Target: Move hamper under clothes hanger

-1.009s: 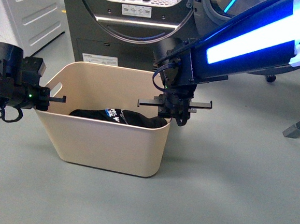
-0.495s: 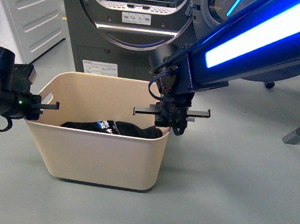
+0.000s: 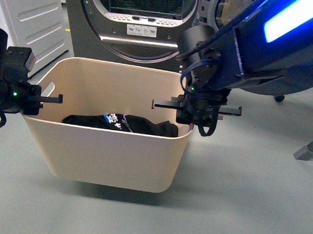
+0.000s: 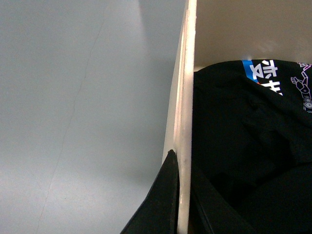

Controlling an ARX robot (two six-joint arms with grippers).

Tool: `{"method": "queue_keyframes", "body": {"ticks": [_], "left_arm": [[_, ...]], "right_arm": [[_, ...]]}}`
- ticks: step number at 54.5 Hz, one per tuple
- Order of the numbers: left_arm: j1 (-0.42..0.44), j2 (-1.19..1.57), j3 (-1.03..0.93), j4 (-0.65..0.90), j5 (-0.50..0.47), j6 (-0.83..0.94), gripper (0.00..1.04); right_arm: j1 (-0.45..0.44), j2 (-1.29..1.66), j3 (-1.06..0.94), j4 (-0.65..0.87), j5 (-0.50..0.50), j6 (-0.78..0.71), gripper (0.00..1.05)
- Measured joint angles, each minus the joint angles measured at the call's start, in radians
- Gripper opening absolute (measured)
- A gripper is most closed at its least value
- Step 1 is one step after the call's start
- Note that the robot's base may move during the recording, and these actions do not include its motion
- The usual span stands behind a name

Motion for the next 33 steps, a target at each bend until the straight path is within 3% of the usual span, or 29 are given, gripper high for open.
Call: {"method": "queue_keyframes", "body": {"ticks": [22, 33], "left_arm": [[-0.116, -0.237, -0.262, -0.002, -0.05, -0.029, 0.04], [-0.171, -0.389, -0.445, 0.066, -0.056, -0.042, 0.04]], "right_arm": [[-0.051, -0.36, -0.589, 0.293, -0.08, -0.01, 0.03], [-0.062, -0.512, -0.79, 0.384, -0.109, -0.019, 0.03]]}}
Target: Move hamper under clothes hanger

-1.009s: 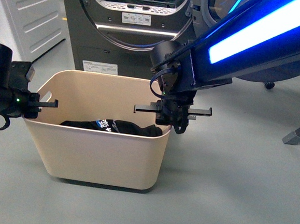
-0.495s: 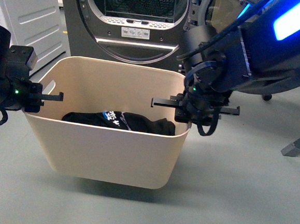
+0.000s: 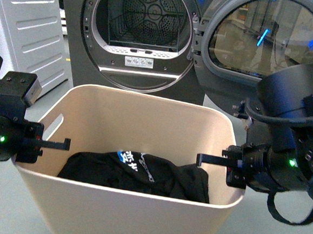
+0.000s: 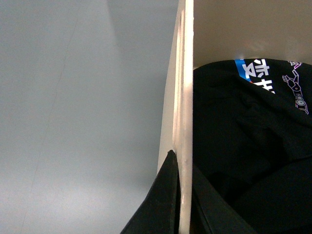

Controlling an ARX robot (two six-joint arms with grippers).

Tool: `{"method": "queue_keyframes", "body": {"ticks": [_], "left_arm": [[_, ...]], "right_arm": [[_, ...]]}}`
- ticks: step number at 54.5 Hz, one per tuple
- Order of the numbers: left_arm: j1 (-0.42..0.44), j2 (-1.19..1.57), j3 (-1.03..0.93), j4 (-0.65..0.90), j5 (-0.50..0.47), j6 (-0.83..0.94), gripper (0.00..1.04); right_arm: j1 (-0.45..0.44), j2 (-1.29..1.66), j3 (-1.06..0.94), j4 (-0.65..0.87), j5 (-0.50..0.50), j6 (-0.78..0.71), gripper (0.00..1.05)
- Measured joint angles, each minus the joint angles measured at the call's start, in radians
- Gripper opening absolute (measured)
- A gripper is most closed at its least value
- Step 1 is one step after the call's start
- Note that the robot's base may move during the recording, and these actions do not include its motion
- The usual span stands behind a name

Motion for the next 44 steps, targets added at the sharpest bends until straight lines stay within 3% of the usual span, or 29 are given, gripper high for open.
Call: {"method": "queue_keyframes", "body": {"ticks": [44], "left_arm": [[-0.002, -0.024, -0.037, 0.0, 0.0, -0.003, 0.04]], "right_arm": [[0.014, -0.048, -0.063, 0.041, 0.006, -0.014, 0.03]]}}
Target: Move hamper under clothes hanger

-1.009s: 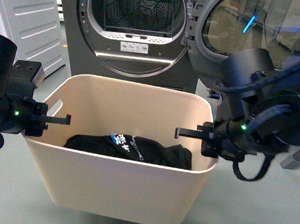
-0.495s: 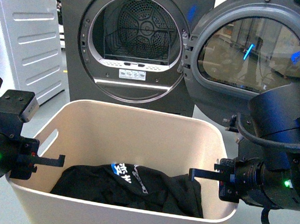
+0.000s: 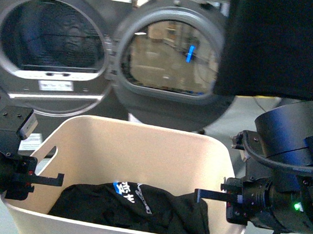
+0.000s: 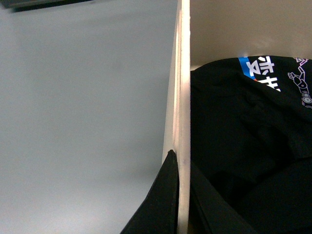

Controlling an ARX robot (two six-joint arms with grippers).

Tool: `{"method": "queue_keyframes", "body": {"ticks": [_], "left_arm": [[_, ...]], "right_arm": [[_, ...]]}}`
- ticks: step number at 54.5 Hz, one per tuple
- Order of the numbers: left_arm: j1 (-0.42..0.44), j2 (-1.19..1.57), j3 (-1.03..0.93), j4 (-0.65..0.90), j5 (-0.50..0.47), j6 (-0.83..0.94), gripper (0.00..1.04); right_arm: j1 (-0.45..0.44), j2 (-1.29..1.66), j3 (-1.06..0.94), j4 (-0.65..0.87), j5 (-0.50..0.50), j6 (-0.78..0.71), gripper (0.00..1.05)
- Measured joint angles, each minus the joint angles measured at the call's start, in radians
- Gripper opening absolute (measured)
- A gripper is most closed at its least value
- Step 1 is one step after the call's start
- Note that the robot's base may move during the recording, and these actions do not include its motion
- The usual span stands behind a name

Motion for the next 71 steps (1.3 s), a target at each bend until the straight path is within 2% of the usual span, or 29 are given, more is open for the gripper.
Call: {"method": "queue_keyframes", "body": {"ticks": [71], "left_arm": [[-0.009, -0.003, 0.001, 0.001, 0.0, -0.003, 0.04]], "right_arm": [[-0.006, -0.006, -0.001, 0.0, 0.002, 0.0, 0.03]]}}
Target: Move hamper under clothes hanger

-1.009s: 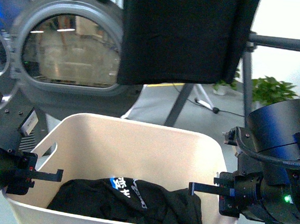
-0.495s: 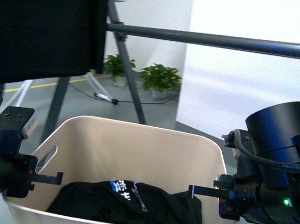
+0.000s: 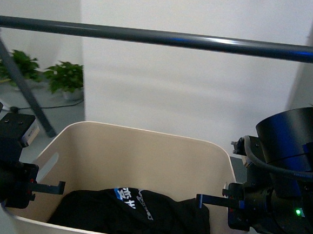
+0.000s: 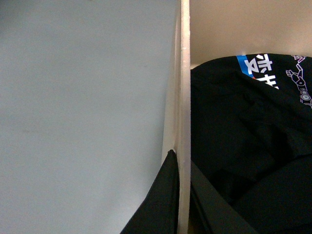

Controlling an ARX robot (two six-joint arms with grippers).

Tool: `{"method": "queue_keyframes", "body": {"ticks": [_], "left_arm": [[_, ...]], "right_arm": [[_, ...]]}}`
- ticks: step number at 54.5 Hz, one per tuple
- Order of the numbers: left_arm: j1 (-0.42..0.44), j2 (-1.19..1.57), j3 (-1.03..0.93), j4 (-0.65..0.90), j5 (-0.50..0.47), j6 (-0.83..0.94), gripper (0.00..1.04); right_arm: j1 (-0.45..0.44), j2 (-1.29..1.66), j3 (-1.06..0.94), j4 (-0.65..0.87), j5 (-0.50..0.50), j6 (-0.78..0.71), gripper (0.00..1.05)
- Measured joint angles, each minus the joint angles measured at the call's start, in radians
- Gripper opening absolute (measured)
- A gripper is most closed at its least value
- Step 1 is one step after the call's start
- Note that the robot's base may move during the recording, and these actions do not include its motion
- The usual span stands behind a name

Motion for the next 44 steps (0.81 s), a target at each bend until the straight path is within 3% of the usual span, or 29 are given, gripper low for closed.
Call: {"method": "queue_keyframes", "body": {"ticks": [17, 38, 41, 44], "left_arm": [[-0.024, 0.0, 0.0, 0.0, 0.011, 0.0, 0.04], [0.006, 0.0, 0.0, 0.0, -0.003, 0.0, 0.04], [0.005, 0.0, 0.0, -0.003, 0.016, 0.011, 0.04], [0.007, 0.006, 0.024, -0.055, 0.108, 0.078, 0.04]], "right_arm": [[-0.019, -0.001, -0.001, 0.0, 0.032, 0.0, 0.03], [0.006, -0.001, -0.001, 0.0, 0.0, 0.0, 0.03], [0.006, 0.0, 0.003, -0.01, 0.053, 0.036, 0.03], [0.006, 0.013, 0.028, -0.045, 0.138, 0.119, 0.03]]}}
